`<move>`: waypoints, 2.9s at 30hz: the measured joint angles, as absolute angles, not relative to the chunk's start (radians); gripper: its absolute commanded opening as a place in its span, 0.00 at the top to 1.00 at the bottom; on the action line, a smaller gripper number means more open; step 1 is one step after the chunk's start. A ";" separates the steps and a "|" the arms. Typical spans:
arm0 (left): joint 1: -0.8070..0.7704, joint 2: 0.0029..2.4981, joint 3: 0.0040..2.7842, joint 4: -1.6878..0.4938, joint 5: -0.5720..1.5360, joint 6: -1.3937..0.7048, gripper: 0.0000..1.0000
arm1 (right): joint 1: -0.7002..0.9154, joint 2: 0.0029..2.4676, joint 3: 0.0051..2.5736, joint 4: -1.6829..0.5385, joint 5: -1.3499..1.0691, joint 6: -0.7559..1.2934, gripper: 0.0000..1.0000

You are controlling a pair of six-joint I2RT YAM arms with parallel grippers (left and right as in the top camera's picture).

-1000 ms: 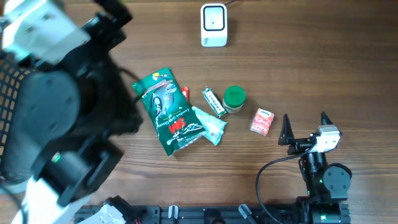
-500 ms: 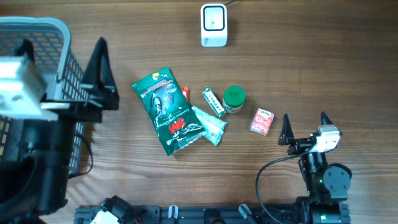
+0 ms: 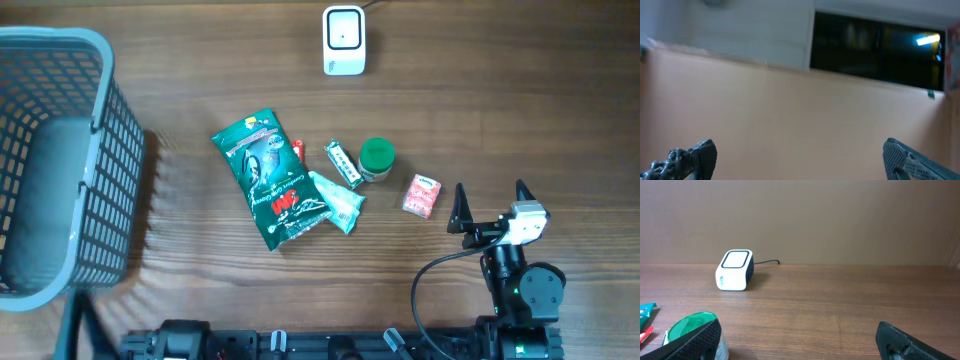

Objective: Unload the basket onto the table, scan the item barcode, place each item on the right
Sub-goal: 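Retract the left arm to rest and move the right gripper over the jar, then lower the right gripper onto the green-capped jar and grasp it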

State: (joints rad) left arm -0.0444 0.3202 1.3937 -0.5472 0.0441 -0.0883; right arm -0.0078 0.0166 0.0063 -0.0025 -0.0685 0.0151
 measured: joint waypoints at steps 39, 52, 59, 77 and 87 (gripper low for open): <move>-0.025 0.008 0.864 -0.577 -0.052 -0.125 0.00 | -0.009 0.170 0.130 0.210 -0.405 0.371 0.00; -0.025 0.009 0.524 -0.376 0.107 -0.021 0.00 | -0.007 0.625 0.468 0.013 -0.710 0.353 0.00; -0.025 0.011 0.257 -0.138 0.122 -0.004 0.00 | 0.146 0.956 1.074 -0.706 -0.418 0.241 0.00; -0.025 0.011 0.136 -0.148 0.130 -0.001 0.00 | 0.318 1.506 1.318 -0.976 -0.221 0.818 0.01; -0.025 0.011 0.132 -0.433 0.130 0.004 0.00 | 0.334 1.570 1.318 -0.995 -0.220 1.552 0.00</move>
